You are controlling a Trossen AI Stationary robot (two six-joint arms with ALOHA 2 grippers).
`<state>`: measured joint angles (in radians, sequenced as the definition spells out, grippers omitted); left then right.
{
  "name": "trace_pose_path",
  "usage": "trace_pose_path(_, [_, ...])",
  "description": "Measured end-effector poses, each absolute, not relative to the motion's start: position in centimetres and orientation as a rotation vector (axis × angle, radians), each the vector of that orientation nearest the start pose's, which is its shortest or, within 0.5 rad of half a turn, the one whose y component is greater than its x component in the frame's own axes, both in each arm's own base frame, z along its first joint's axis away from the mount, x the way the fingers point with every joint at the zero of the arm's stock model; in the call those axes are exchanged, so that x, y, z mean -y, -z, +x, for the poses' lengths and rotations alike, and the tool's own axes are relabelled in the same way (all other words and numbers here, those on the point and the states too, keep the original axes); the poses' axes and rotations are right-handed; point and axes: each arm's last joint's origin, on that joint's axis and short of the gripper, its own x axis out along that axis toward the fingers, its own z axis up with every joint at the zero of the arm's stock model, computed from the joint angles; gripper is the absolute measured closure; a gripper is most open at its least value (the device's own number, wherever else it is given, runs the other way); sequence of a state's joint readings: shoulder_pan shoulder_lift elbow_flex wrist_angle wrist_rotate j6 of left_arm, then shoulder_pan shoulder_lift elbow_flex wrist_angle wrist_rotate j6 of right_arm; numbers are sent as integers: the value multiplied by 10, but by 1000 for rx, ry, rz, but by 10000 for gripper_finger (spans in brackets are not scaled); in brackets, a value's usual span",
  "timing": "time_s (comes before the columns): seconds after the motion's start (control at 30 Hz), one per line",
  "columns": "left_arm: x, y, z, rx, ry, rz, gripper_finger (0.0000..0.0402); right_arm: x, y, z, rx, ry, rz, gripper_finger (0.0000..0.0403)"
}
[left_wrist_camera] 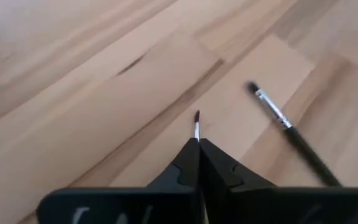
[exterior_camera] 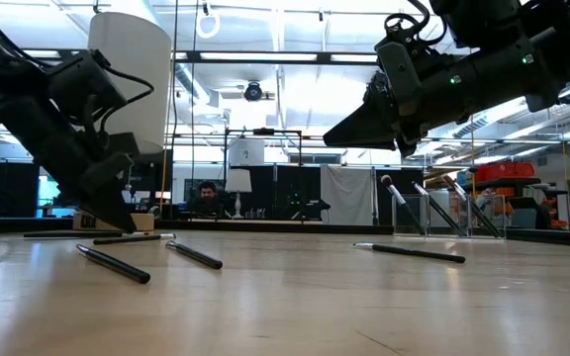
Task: Put items in baskets/containers
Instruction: Put the eyeshadow brush into the transparent organizer
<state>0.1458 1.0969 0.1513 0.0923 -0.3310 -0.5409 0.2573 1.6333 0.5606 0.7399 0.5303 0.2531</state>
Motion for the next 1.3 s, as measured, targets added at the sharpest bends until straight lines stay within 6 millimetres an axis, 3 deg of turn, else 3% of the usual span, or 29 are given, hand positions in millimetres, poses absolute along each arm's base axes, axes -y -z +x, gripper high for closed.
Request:
trace_pose_path(0.43, [-26, -109, 157, -639, -684, -286, 384, -61, -150, 288, -271, 307, 122, 382])
trace_pose_path(0.8, [-20, -104, 153, -725, -595, -237, 203, -61, -150, 288, -271, 307, 122, 382])
trace_pose_path(0.9, [-16, -95, 145, -728, -585, -241, 176, -61, -150, 288, -271, 308, 122, 382])
trace_pose_path(1.03, [-11, -83, 132, -659, -613, -258, 177, -61, -151, 288, -267, 307, 123, 382])
trace_pose_path(1.3, [-7, -81, 130, -652, -627, -248, 226, -60, -152, 289, -255, 307, 128, 382])
